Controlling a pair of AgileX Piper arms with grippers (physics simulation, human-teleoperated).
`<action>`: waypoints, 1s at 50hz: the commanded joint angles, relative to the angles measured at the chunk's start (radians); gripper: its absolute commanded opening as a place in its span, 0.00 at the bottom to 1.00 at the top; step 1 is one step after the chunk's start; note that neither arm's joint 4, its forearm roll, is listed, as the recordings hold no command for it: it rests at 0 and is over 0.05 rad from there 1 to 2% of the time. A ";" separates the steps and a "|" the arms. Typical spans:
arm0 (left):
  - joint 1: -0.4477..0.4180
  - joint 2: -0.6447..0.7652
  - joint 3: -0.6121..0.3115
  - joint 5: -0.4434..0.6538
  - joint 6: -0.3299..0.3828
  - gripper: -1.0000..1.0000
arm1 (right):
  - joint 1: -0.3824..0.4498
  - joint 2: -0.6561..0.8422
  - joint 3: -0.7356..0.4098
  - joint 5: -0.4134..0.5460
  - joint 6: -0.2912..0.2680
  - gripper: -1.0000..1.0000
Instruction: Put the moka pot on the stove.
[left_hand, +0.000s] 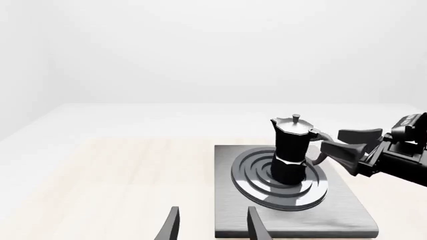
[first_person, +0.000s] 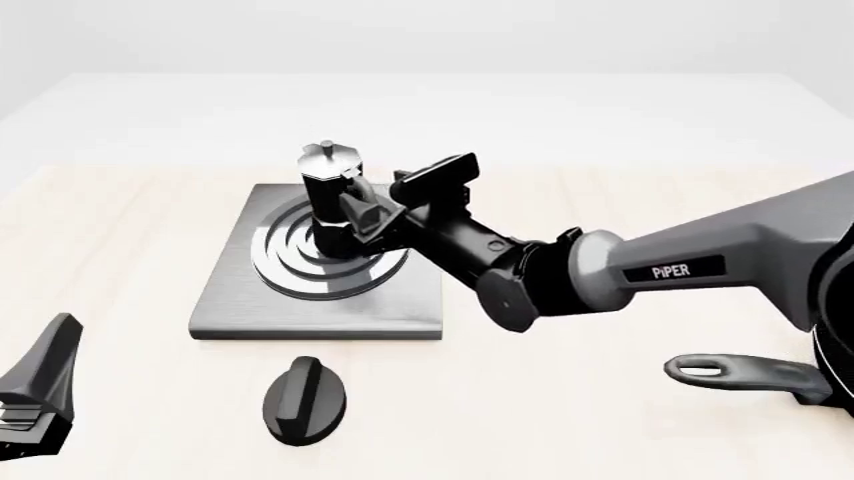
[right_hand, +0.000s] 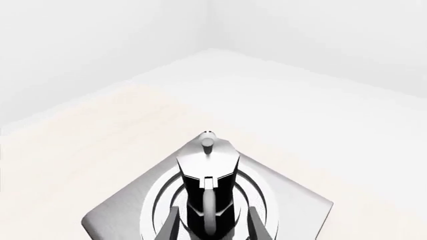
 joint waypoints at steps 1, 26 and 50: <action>0.000 0.000 0.000 0.000 0.000 1.00 | 0.001 -0.027 0.040 -0.007 0.000 1.00; 0.000 0.000 0.000 0.000 0.000 1.00 | -0.002 -0.132 0.153 -0.030 -0.010 1.00; 0.000 0.000 0.000 0.000 0.000 1.00 | -0.013 -0.210 0.249 -0.056 -0.004 1.00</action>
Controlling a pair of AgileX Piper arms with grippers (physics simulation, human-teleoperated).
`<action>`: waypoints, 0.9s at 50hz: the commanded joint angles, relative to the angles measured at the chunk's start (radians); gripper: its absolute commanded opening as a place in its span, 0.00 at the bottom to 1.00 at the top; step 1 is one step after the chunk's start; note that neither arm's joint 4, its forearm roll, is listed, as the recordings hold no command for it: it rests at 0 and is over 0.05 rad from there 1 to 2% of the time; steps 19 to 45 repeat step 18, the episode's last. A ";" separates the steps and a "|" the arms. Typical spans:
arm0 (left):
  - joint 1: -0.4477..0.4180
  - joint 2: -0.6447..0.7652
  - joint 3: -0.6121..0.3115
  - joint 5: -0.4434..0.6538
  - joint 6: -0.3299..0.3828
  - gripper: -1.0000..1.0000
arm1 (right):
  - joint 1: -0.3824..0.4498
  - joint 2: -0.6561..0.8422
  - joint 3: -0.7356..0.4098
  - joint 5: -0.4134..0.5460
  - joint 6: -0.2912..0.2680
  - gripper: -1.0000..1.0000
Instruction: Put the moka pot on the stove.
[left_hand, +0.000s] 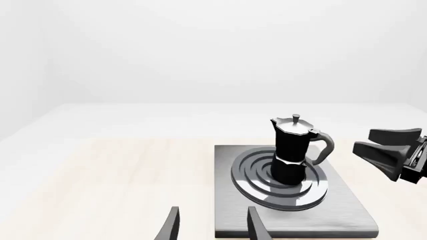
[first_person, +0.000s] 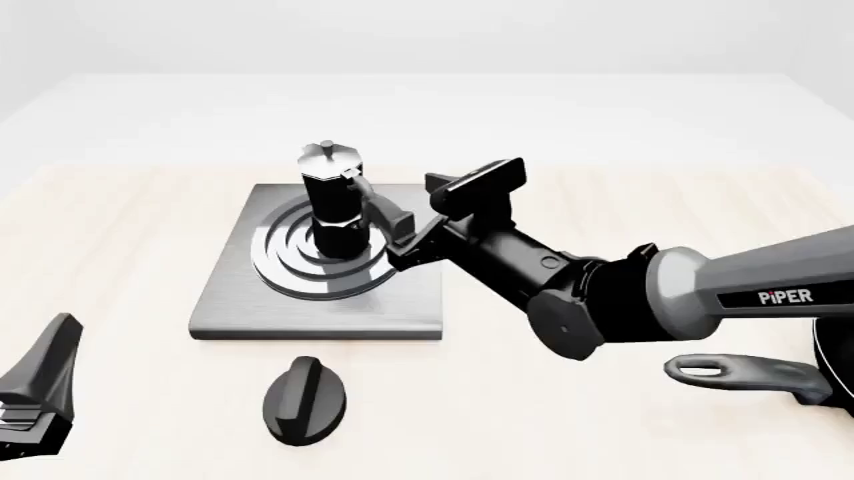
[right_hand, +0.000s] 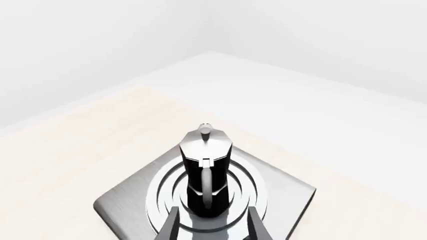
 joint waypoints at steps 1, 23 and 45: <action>0.000 0.000 0.000 0.000 0.000 1.00 | -0.005 -0.030 0.042 -0.013 0.004 1.00; 0.000 0.000 0.000 0.000 0.000 1.00 | -0.019 -0.057 0.085 -0.030 0.011 1.00; 0.000 0.000 0.000 0.000 0.000 1.00 | -0.019 -0.057 0.085 -0.030 0.011 1.00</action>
